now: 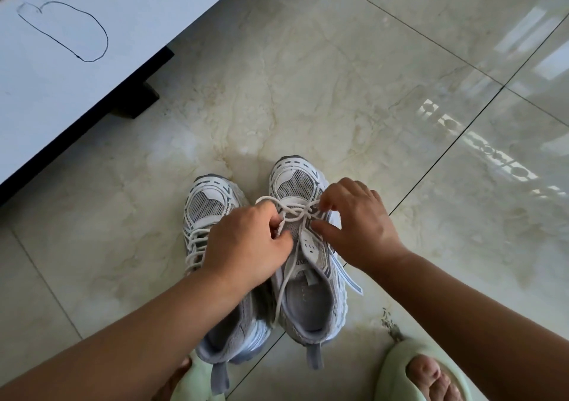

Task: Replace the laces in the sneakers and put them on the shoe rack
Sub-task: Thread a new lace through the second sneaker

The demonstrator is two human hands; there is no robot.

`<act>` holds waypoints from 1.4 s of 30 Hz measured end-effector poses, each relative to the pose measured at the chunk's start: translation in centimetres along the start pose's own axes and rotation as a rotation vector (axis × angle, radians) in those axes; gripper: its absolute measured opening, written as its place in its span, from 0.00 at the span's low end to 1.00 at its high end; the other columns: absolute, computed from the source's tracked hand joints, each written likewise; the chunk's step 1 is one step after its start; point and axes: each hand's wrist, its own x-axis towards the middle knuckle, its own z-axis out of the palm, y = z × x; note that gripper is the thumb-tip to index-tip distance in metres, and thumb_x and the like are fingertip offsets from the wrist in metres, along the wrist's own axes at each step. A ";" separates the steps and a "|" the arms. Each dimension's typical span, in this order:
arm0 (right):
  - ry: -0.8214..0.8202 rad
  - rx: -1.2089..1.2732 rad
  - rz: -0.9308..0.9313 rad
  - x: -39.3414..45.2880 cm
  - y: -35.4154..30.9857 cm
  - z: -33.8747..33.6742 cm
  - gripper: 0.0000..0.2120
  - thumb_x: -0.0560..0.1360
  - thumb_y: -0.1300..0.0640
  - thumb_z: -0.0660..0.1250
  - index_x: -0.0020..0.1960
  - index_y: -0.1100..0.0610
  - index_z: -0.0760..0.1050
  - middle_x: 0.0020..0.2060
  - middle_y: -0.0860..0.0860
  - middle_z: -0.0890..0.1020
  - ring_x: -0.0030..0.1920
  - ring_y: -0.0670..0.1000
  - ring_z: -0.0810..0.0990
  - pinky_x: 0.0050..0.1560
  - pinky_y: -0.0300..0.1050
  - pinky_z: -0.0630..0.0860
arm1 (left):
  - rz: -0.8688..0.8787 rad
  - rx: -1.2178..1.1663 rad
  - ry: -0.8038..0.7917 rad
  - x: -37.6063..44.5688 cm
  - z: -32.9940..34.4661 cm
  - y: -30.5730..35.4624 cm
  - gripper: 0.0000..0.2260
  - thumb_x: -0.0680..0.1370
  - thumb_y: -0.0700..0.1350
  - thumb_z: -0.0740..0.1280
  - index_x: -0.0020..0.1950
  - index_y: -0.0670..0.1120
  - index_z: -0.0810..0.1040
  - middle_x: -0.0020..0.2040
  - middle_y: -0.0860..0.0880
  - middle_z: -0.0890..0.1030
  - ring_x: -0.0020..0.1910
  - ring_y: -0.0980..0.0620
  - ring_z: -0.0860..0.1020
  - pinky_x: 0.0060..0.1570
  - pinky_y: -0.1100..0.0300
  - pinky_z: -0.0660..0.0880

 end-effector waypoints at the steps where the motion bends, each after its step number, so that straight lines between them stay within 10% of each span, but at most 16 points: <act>1: 0.009 -0.011 0.006 0.0 -0.1 0.0 0.10 0.67 0.56 0.72 0.46 0.54 0.74 0.42 0.48 0.74 0.45 0.52 0.73 0.47 0.47 0.68 | 0.009 -0.013 0.013 -0.4 0.1 -0.1 0.05 0.72 0.50 0.68 0.44 0.50 0.76 0.39 0.52 0.80 0.41 0.48 0.78 0.38 0.58 0.71; 18: -0.092 -0.096 0.101 -2.6 3.8 -0.9 0.12 0.61 0.44 0.54 0.32 0.51 0.70 0.31 0.43 0.71 0.38 0.48 0.69 0.44 0.44 0.61 | 0.084 -0.038 0.111 -1.0 0.3 -1.1 0.07 0.74 0.49 0.69 0.41 0.46 0.76 0.36 0.48 0.79 0.36 0.46 0.77 0.34 0.59 0.65; 27: -0.044 0.179 0.008 0.7 0.0 -0.8 0.03 0.69 0.57 0.72 0.42 0.56 0.79 0.34 0.45 0.76 0.36 0.41 0.73 0.39 0.38 0.69 | -0.101 -0.128 0.032 0.2 0.1 -0.8 0.13 0.70 0.54 0.70 0.49 0.50 0.73 0.39 0.51 0.79 0.42 0.48 0.78 0.41 0.56 0.74; 38: -0.148 -0.161 0.032 -0.2 1.6 -1.6 0.04 0.71 0.57 0.68 0.38 0.52 0.74 0.36 0.44 0.74 0.43 0.49 0.71 0.49 0.46 0.64 | -0.072 -0.208 0.037 0.1 0.0 -0.5 0.09 0.70 0.41 0.70 0.45 0.50 0.73 0.33 0.54 0.73 0.36 0.50 0.75 0.35 0.64 0.65; 42: -0.192 0.064 0.185 -0.8 0.9 -2.5 0.06 0.74 0.58 0.65 0.41 0.51 0.70 0.33 0.47 0.79 0.36 0.50 0.76 0.42 0.43 0.71 | 0.015 -0.075 0.050 -0.2 -0.3 -0.4 0.05 0.71 0.42 0.69 0.46 0.47 0.77 0.36 0.53 0.76 0.37 0.51 0.76 0.34 0.62 0.66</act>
